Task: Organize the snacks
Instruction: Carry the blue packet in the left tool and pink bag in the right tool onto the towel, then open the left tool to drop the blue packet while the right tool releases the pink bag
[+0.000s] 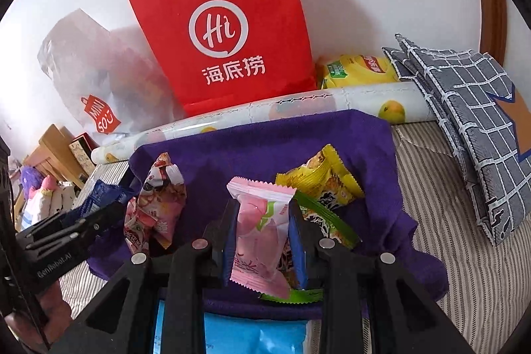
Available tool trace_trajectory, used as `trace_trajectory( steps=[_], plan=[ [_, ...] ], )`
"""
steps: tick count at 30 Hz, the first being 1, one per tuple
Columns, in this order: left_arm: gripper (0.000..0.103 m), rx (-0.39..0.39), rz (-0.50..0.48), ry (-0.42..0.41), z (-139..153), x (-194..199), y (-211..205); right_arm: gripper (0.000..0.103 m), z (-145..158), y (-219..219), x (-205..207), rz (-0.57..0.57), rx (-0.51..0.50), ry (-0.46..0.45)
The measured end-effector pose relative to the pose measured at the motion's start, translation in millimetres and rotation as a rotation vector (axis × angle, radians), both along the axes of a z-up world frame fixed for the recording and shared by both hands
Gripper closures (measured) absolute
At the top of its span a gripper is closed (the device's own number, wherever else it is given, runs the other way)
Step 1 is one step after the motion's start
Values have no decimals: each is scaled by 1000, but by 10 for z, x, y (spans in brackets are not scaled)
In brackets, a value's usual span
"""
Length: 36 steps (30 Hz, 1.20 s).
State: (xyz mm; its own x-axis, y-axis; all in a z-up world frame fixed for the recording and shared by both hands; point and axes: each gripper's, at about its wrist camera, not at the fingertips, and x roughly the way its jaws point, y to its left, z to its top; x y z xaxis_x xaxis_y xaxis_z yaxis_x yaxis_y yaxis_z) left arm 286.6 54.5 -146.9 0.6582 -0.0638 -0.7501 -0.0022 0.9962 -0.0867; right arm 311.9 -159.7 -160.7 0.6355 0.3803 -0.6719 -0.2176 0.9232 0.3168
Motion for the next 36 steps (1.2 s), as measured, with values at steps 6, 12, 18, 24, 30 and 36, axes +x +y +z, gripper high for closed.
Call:
trace_trajectory(
  steps=[6, 12, 18, 24, 30, 36],
  plan=[
    [59, -12, -12, -1, 6, -17, -40, 74, -1, -52, -12, 0, 32, -4],
    [59, -32, -22, 11, -55, 15, -65, 72, 19, -86, -22, 25, 51, 2],
    [59, -42, -16, -5, -26, -7, -59, 72, 57, -6, -95, 41, 18, -33],
    [57, -36, -14, -2, 8, -9, -55, 72, 71, 39, -128, 49, 6, -45],
    [47, -18, -2, -10, 53, -20, -73, 64, 139, 104, -239, 53, -55, -120],
    [41, -26, 11, -30, 118, -47, -38, 64, 208, 15, -353, 54, 23, -137]
  ],
)
